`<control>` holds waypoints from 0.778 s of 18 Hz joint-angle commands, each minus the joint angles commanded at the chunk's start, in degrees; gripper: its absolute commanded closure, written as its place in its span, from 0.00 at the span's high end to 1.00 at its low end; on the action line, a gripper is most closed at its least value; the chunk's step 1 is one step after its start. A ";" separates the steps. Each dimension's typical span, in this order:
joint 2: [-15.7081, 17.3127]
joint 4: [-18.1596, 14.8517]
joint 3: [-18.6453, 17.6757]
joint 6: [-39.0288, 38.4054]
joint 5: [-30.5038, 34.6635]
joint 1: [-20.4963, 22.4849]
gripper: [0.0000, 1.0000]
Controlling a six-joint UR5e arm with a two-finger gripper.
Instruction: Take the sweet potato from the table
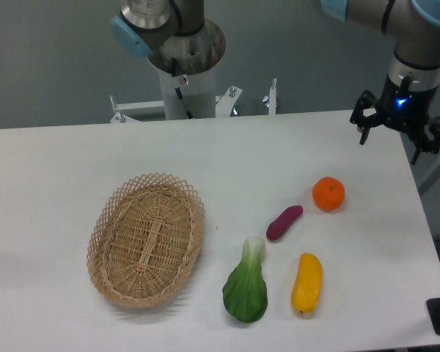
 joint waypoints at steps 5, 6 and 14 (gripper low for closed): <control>-0.09 0.09 -0.09 -0.26 -0.18 0.00 0.99; -0.09 0.17 -0.44 -0.35 -0.09 0.00 0.99; 0.00 2.10 -3.25 -2.81 -0.09 -0.96 1.00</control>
